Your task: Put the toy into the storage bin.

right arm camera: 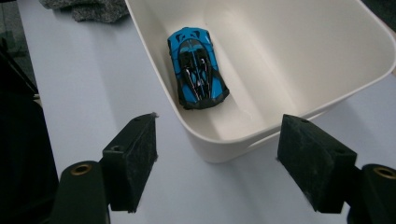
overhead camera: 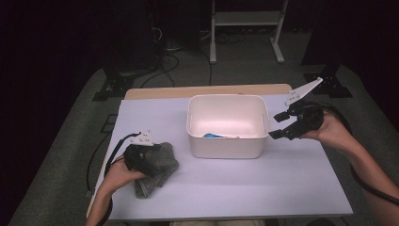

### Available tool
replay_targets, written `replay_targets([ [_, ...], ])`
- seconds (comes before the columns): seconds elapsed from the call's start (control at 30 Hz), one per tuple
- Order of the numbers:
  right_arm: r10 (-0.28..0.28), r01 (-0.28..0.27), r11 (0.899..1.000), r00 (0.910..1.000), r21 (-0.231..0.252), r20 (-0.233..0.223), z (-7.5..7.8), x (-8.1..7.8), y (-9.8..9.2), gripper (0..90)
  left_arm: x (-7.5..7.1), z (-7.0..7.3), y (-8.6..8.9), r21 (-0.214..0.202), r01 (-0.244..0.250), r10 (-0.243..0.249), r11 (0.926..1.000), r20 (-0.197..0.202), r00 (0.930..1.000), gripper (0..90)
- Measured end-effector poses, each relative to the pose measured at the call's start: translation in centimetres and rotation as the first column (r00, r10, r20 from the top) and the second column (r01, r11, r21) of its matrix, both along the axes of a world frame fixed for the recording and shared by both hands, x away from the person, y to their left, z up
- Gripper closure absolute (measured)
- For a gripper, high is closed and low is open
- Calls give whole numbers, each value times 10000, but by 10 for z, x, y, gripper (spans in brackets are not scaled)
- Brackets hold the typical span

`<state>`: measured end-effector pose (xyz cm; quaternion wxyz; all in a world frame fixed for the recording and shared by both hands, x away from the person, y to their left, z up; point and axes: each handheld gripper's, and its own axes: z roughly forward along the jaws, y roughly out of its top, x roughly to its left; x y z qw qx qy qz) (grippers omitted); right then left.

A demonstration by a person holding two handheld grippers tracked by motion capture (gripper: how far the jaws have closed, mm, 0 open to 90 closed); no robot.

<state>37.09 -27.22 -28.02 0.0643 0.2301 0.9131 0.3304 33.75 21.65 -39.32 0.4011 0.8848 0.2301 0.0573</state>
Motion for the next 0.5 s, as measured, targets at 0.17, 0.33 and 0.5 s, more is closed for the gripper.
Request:
replay_targets([
  [0.17,-127,128,9998,9999,121,-59,-7,-6,-8,271,0,-1,-1,49,23,-23,10000,26,10000,64],
  [0.33,-266,270,9991,9996,312,-139,-16,-10,-16,269,0,-2,-1,128,43,-43,9999,-7,10000,64],
  [0.5,-423,434,9983,9986,382,-302,-27,-13,-25,266,0,-2,0,118,29,-29,9999,-12,10000,64],
])
